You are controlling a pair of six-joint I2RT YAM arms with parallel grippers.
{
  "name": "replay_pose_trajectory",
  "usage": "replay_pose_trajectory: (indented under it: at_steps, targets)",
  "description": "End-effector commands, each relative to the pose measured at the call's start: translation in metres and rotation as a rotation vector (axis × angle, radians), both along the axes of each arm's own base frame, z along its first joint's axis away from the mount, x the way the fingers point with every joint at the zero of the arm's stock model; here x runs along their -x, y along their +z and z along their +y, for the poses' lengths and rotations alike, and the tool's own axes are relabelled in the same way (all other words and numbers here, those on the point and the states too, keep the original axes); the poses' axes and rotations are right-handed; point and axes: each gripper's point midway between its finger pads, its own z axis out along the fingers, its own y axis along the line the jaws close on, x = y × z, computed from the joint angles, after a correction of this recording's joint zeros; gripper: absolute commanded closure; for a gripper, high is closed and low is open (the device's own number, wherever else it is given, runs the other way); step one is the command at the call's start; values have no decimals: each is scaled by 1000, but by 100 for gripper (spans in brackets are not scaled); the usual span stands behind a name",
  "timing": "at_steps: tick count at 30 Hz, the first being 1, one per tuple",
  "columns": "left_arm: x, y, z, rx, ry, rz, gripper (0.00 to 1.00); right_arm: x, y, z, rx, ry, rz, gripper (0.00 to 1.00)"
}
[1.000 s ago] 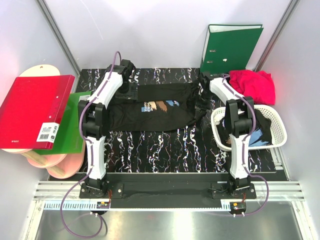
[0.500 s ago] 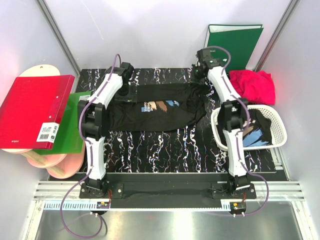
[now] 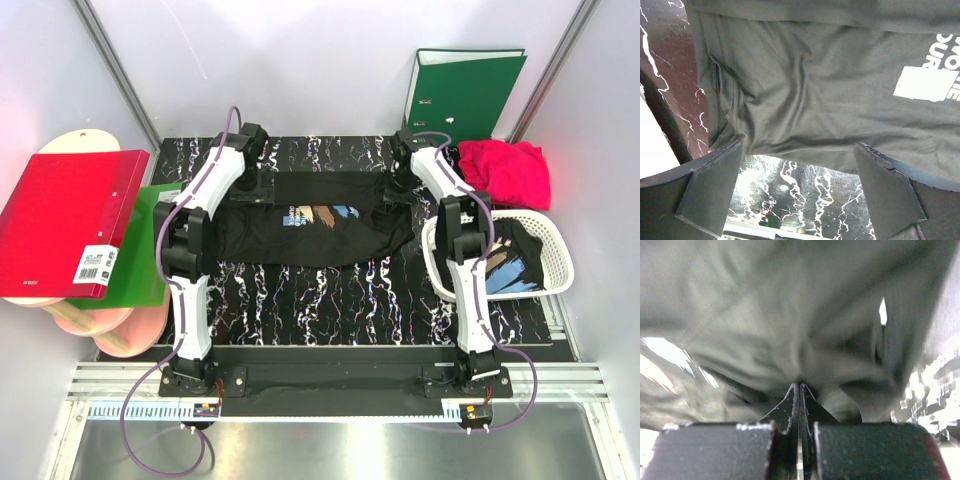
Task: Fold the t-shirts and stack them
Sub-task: Fold the flattened tshirt in 1/3 of the way
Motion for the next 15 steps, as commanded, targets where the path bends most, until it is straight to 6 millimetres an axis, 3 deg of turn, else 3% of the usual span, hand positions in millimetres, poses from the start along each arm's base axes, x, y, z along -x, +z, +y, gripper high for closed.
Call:
replay_pose_trajectory:
  at_steps: [1, 7, 15]
  targets:
    - [-1, 14, -7, 23, 0, -42, 1, 16, 58, -8, 18, 15, -106, 100]
    - [2, 13, -18, 27, -22, -39, 1, 19, 57, -7, 4, 4, -131, 100]
    - [10, 15, -17, 12, -26, -40, 1, 51, 33, -7, -14, 21, -22, 100]
